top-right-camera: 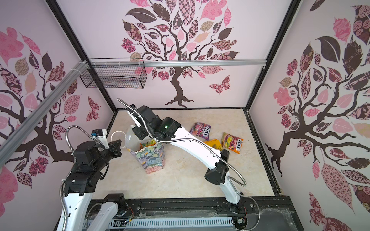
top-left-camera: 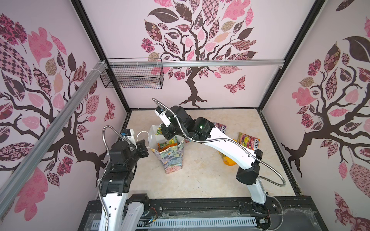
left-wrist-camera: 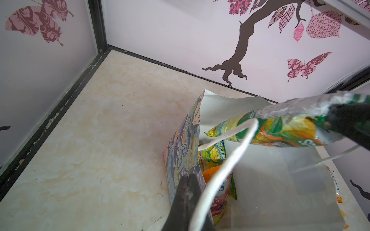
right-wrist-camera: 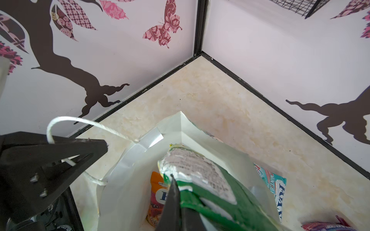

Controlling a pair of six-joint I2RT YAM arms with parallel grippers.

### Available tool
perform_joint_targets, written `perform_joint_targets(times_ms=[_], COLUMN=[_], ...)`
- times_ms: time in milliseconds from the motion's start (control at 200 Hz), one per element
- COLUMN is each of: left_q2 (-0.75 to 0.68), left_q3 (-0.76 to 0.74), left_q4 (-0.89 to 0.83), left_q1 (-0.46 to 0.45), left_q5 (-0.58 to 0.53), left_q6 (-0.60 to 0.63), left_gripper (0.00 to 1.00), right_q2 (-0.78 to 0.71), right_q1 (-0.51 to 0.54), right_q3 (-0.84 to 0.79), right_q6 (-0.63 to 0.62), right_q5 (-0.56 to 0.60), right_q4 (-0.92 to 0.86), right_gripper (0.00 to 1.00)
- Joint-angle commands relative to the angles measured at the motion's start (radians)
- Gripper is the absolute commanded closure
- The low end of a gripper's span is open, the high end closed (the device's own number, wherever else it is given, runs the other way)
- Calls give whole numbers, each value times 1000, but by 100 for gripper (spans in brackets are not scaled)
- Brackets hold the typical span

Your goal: Place the snacks into the paper bag

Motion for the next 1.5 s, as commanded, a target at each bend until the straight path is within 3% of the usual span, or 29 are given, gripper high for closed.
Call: perform_joint_targets(times_ms=[0, 855, 1495], left_q2=[-10, -8, -15], left_q3=[12, 12, 12], left_q4=[6, 8, 6], left_q1=[3, 3, 4], left_q5=[-8, -5, -13], left_q6=[6, 1, 4], left_gripper=[97, 97, 97], right_q2=[43, 173, 226], right_q1=[6, -26, -63], right_q3=[77, 144, 136], right_q6=[-46, -184, -162], right_q5=[-34, -11, -64], right_q4=[14, 83, 79], right_gripper=[100, 100, 100])
